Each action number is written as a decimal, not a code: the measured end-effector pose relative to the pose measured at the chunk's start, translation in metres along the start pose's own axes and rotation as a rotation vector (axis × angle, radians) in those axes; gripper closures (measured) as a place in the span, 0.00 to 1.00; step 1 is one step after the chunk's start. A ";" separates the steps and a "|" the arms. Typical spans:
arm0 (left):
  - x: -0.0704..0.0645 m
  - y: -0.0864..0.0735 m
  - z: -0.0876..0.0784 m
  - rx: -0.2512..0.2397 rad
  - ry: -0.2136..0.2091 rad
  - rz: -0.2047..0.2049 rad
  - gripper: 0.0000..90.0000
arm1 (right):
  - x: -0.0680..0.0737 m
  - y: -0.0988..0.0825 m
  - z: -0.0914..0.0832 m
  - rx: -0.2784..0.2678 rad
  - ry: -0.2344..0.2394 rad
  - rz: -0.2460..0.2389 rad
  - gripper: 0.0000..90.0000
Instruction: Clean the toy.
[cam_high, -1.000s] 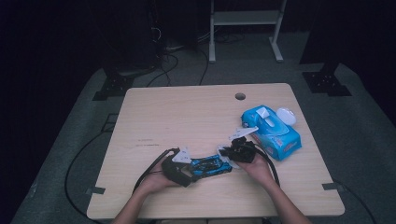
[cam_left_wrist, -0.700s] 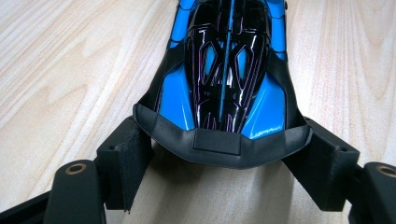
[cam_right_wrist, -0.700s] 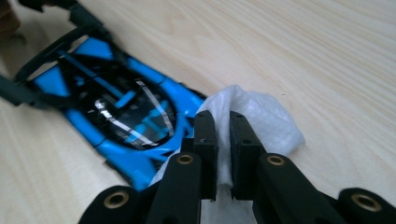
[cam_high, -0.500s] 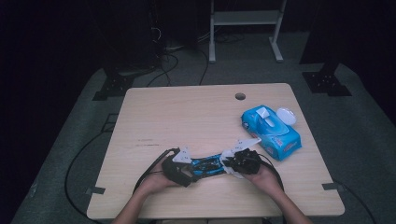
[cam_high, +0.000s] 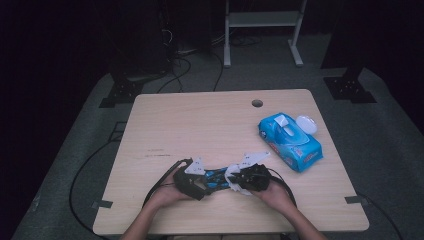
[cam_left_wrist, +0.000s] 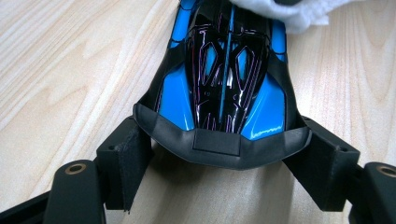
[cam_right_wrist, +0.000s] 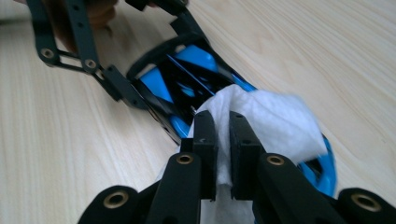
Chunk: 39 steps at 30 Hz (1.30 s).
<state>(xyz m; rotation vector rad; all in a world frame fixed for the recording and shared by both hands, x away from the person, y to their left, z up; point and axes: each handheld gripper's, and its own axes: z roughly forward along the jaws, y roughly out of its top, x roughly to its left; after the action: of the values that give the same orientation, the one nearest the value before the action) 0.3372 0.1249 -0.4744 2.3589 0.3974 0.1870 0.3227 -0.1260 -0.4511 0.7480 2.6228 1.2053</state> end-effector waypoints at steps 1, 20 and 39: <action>0.000 0.000 0.000 -0.001 0.000 0.001 0.29 | -0.002 -0.003 -0.002 0.006 -0.021 -0.006 0.92; -0.001 0.002 0.003 -0.007 -0.002 -0.009 0.29 | 0.014 -0.002 0.006 -0.039 0.003 -0.080 0.92; -0.002 0.004 0.004 -0.001 0.010 -0.002 0.28 | 0.034 0.028 0.039 -0.025 0.089 -0.097 0.92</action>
<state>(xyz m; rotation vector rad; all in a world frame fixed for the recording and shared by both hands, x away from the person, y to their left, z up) 0.3373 0.1194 -0.4744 2.3579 0.4039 0.1978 0.3170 -0.0672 -0.4542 0.5678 2.6751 1.2687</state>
